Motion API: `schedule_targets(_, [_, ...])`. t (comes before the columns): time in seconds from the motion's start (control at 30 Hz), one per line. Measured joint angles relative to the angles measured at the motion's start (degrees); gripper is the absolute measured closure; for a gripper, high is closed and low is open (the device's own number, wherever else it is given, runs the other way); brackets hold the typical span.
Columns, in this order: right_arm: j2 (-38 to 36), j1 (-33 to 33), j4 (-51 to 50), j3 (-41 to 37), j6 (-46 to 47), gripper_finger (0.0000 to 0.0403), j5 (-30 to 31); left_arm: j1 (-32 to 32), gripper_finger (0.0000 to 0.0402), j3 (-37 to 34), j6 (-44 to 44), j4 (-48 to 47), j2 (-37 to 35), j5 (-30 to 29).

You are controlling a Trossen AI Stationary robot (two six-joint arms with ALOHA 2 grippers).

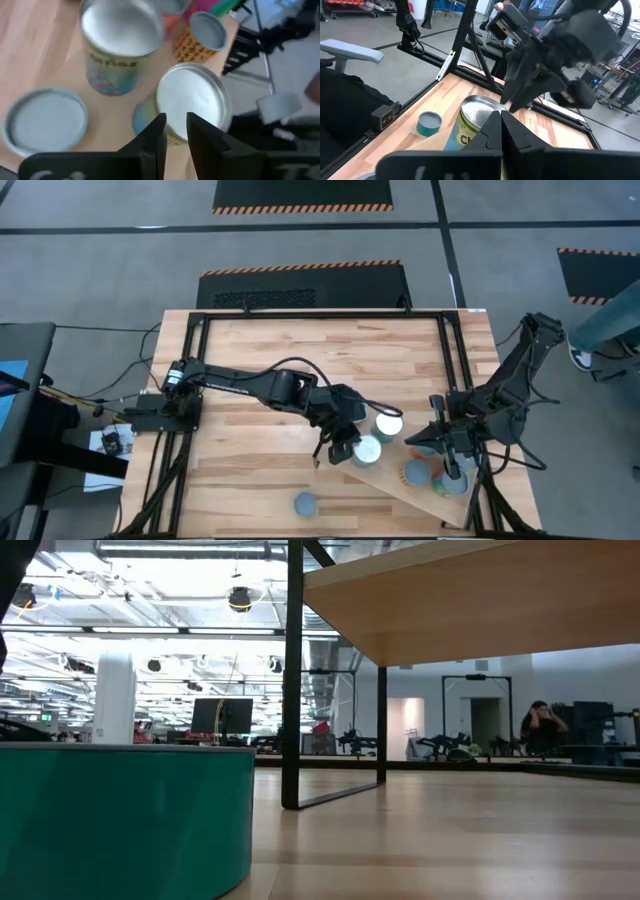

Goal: Pick and place cans onto a shelf
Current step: Put the canned cherries on the shelf

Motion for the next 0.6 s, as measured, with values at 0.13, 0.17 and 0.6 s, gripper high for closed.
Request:
schedule_targets(0.13, [0.42, 0.02, 2.63, 0.01, -0.02, 0.0394, 0.0, -2.92, 0.0345, 1.05, 11.85, -3.02, -2.67, -12.4])
schedule_targets(0.17, [0.49, 0.02, 3.0, 0.01, -0.09, 0.0394, -0.08, -4.09, 0.0349, 1.01, 14.22, -3.42, -3.71, -16.95])
schedule_targets(0.6, [7.27, -6.42, 16.06, 1.92, 0.04, 0.0382, -2.19, -7.85, 0.0398, -37.2, 20.82, 31.08, -25.85, -13.67])
